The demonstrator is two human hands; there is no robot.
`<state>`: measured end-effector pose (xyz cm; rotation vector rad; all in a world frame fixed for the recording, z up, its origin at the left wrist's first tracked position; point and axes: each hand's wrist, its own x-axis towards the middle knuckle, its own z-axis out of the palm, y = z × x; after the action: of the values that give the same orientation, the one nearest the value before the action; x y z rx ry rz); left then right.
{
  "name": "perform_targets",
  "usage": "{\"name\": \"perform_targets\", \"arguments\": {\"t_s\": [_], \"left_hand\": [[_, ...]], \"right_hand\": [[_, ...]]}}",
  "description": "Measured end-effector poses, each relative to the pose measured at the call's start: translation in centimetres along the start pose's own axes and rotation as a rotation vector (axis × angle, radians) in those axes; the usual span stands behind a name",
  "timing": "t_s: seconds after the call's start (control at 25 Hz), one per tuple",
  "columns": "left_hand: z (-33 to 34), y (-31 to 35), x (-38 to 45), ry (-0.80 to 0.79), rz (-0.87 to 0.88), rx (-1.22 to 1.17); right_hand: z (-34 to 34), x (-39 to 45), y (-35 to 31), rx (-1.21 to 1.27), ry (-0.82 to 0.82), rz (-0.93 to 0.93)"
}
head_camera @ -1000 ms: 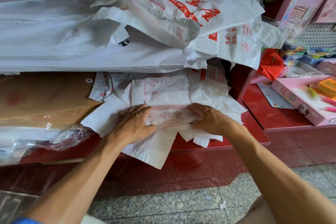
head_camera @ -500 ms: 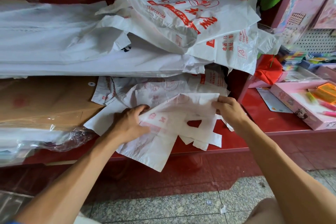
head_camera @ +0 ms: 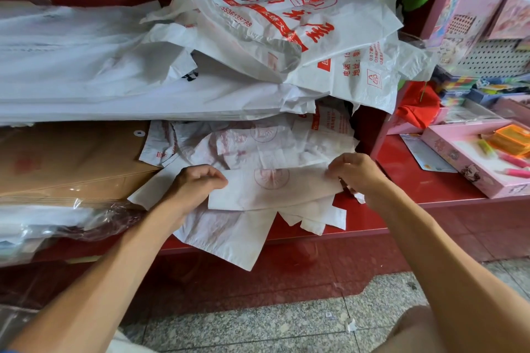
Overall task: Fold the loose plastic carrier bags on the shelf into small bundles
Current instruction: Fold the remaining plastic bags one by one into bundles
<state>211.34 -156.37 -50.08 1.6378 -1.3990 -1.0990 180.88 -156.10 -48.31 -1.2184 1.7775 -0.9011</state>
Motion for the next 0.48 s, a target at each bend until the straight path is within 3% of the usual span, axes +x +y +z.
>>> {"name": "perform_targets", "arguments": {"t_s": [0.08,0.16,0.24,0.32,0.48], "left_hand": [[-0.6,0.5,-0.4,-0.188,0.015,-0.011],[-0.6,0.3,-0.7,-0.293,0.03,0.106],[-0.1,0.1,-0.9,-0.233,0.042,0.214],[0.3,0.1,-0.9,-0.131,0.076,0.205],[0.3,0.6,-0.8,0.0,0.156,-0.012]], "right_hand": [[-0.5,0.0,0.0,0.26,-0.109,-0.031],[-1.0,0.0,0.2,0.218,-0.302,-0.109],[-0.4,0.3,0.7,-0.003,-0.368,-0.148],[0.2,0.7,1.2,-0.128,-0.303,-0.182],[0.0,0.5,0.8,0.036,-0.134,-0.237]]}}
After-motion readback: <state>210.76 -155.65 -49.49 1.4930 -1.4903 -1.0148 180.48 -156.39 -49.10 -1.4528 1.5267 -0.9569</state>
